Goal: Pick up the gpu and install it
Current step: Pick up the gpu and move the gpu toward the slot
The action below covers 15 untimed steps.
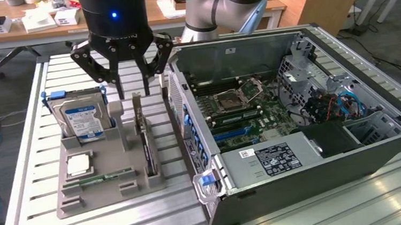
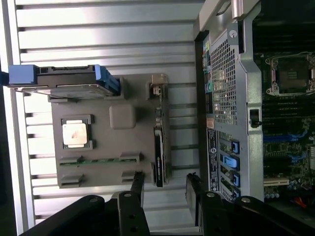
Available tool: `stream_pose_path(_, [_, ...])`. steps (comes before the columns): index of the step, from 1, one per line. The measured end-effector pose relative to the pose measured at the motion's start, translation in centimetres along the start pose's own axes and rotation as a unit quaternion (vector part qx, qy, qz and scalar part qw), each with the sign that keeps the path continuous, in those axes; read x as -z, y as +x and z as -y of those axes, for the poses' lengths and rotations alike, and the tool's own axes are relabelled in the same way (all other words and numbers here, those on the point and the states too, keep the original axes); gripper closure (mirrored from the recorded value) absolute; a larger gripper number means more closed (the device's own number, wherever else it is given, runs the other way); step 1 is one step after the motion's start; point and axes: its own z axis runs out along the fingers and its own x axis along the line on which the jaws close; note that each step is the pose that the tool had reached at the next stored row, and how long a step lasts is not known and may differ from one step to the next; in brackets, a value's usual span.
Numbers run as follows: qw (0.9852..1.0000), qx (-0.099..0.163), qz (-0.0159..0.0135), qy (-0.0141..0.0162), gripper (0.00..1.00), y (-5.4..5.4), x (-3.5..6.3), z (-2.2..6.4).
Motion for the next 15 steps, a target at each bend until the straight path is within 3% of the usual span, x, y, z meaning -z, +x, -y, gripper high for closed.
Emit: stream_pose_path(15, [1.0000, 0.000, -0.0001, 0.0000, 0.53, 0.1, -2.71, 0.08])
